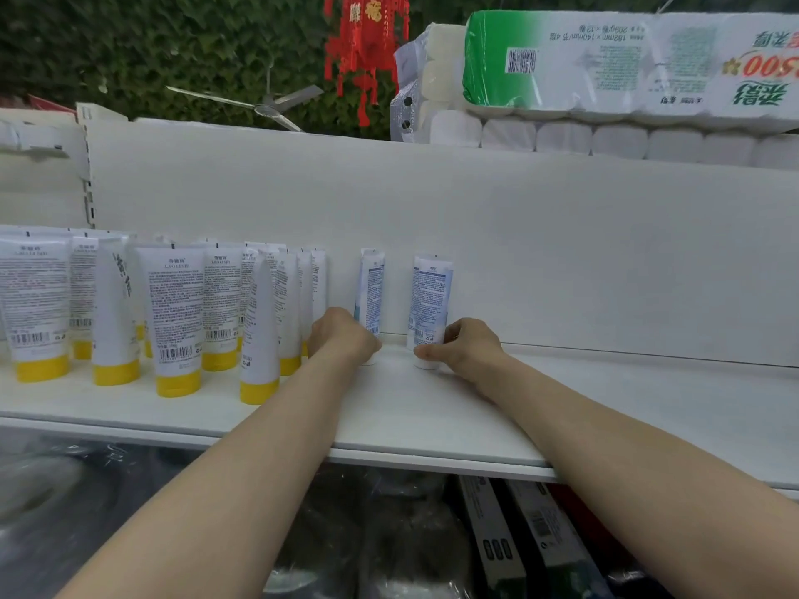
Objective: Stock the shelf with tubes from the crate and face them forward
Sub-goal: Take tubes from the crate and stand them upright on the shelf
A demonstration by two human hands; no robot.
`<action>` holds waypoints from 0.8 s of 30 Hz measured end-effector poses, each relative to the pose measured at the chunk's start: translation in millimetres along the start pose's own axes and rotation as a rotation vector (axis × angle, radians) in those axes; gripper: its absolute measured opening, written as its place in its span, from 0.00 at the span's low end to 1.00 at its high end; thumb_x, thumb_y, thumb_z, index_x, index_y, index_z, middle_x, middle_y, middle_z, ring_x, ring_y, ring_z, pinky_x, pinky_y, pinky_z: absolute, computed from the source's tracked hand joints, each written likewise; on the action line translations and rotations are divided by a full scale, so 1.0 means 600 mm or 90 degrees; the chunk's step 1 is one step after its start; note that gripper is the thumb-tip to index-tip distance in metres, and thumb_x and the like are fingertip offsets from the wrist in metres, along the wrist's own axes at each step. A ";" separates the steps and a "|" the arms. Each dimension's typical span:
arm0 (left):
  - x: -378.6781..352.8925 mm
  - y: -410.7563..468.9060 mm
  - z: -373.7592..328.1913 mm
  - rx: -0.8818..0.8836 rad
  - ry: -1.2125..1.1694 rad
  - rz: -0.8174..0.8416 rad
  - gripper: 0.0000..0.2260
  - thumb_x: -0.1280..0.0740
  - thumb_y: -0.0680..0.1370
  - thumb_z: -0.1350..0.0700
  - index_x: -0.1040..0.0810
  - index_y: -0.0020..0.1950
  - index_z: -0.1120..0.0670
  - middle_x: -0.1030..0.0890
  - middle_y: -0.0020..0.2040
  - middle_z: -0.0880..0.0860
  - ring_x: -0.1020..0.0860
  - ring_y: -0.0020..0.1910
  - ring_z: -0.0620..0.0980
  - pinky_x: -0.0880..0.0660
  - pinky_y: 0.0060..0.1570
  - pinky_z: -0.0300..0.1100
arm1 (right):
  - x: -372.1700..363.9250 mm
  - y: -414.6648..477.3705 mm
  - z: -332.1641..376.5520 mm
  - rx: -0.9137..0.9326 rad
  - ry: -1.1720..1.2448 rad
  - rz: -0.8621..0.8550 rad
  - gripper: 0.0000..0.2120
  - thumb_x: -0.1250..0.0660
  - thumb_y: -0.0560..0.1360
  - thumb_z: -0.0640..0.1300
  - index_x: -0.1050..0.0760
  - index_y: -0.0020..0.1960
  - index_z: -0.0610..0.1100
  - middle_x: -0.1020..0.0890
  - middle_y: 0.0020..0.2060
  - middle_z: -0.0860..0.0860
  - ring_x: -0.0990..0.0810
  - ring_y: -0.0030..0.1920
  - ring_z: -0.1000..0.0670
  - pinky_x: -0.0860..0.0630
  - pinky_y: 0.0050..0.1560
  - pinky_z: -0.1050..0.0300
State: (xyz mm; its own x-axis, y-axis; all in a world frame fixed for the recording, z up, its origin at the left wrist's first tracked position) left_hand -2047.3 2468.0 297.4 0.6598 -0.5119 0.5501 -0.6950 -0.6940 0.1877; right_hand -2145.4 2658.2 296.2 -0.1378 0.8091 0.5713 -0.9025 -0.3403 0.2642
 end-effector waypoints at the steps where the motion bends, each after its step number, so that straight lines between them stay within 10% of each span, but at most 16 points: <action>1: 0.001 0.000 0.000 -0.001 0.000 -0.002 0.15 0.25 0.72 0.54 0.22 0.55 0.59 0.20 0.55 0.57 0.21 0.53 0.58 0.28 0.44 0.43 | 0.000 0.001 0.000 0.002 -0.004 -0.003 0.16 0.21 0.67 0.51 0.28 0.39 0.47 0.23 0.37 0.52 0.26 0.37 0.54 0.31 0.36 0.60; 24: -0.001 -0.003 -0.002 0.003 -0.002 0.001 0.18 0.26 0.73 0.54 0.24 0.59 0.59 0.21 0.57 0.57 0.21 0.55 0.58 0.27 0.43 0.44 | -0.005 0.005 0.002 0.015 -0.042 -0.012 0.22 0.21 0.65 0.56 0.27 0.49 0.47 0.22 0.44 0.53 0.22 0.48 0.50 0.28 0.46 0.57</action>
State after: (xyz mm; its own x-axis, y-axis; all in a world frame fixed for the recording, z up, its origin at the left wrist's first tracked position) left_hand -2046.9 2470.3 297.4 0.6594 -0.5142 0.5485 -0.6946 -0.6957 0.1829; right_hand -2147.5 2654.0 296.0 -0.0934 0.7819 0.6164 -0.8948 -0.3374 0.2924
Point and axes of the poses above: each hand's wrist, its own y-axis towards the middle knuckle, its own x-axis out of the back of the hand, z = x × y, the point moved 9 cm from there along y, towards the middle knuckle
